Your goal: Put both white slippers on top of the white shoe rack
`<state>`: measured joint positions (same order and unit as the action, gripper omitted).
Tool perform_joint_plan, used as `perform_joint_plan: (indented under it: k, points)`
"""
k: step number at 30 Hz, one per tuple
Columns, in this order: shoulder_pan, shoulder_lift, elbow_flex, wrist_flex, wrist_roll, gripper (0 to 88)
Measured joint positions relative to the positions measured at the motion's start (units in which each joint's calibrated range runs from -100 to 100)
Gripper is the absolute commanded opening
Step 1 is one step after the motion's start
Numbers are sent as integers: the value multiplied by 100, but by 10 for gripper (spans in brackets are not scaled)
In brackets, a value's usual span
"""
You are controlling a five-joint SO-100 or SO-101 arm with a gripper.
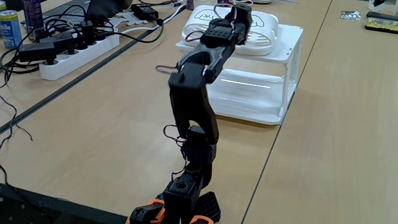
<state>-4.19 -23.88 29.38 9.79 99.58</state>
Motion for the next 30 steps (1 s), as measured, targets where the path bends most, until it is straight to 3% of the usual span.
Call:
perform_joint_plan:
  k: [3, 10, 21, 30]
  points:
    - [-30, -800, 602, 0, 0, 5]
    - [22, -2755, 2372, -601, 0, 8]
    - [7, -4586, 6918, -5468, 0, 8]
    - [15, -6738, 7026, -6824, 0, 8]
